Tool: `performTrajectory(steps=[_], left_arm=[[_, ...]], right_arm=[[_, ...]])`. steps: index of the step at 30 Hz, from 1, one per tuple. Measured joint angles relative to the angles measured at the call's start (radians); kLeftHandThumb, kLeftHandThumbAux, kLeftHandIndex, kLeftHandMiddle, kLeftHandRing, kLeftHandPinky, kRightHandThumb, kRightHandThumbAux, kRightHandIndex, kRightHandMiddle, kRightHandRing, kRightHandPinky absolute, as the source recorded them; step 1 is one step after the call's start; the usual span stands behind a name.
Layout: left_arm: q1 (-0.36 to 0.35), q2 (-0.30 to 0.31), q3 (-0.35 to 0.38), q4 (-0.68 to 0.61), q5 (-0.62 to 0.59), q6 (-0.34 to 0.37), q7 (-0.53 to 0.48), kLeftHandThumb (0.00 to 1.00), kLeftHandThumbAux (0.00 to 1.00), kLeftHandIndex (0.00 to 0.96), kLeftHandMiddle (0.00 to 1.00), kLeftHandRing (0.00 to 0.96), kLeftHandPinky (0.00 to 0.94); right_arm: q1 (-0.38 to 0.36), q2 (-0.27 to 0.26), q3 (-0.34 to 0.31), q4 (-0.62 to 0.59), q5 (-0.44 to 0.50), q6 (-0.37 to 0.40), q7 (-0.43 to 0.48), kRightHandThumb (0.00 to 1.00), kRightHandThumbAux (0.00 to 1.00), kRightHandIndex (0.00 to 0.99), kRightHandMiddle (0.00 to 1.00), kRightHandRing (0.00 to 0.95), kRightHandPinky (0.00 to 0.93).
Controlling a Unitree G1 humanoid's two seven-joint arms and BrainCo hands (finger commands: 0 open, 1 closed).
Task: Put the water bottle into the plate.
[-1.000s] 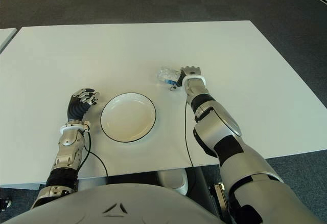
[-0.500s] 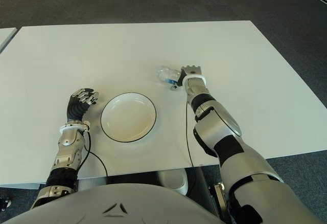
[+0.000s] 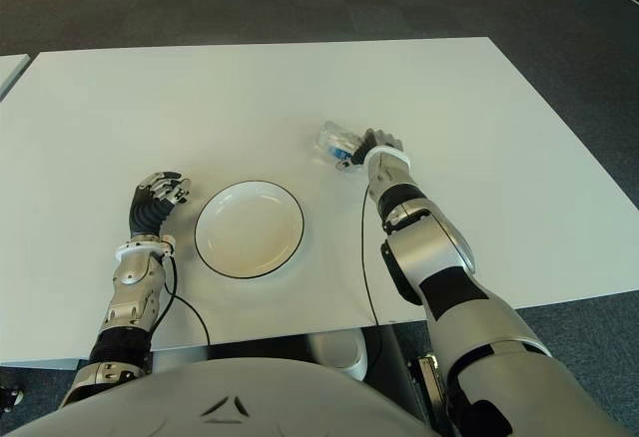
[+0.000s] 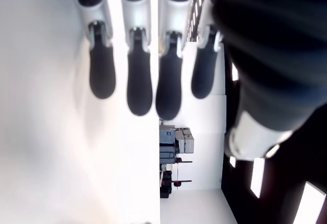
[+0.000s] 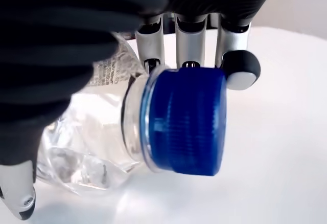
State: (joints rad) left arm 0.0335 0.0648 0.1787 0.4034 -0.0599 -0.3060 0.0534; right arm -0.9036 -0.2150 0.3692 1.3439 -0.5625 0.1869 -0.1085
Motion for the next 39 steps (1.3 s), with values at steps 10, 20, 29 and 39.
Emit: performTrajectory(steps=[10, 20, 29, 39], left_arm=[[0.001, 0.000, -0.001, 0.000, 0.001, -0.004, 0.000, 0.708, 0.714, 0.432, 0.571, 0.544, 0.531], [0.001, -0.001, 0.000, 0.000, -0.008, -0.004, -0.001, 0.707, 0.715, 0.431, 0.557, 0.544, 0.537], [0.001, -0.001, -0.001, -0.003, -0.007, -0.004, -0.004, 0.707, 0.715, 0.431, 0.561, 0.548, 0.537], [0.005, -0.001, -0.002, -0.009, 0.002, 0.001, -0.003, 0.707, 0.715, 0.431, 0.552, 0.541, 0.533]], right_arm=[[0.030, 0.007, -0.146, -0.004, 0.123, -0.008, -0.036, 0.694, 0.728, 0.435, 0.873, 0.885, 0.881], [0.036, 0.007, -0.411, -0.019, 0.356, -0.047, -0.025, 0.694, 0.730, 0.433, 0.788, 0.801, 0.803], [0.062, 0.014, -0.638, -0.034, 0.576, -0.134, 0.033, 0.697, 0.728, 0.434, 0.766, 0.777, 0.799], [0.071, 0.025, -0.764, -0.036, 0.696, -0.191, 0.094, 0.702, 0.725, 0.437, 0.791, 0.795, 0.828]])
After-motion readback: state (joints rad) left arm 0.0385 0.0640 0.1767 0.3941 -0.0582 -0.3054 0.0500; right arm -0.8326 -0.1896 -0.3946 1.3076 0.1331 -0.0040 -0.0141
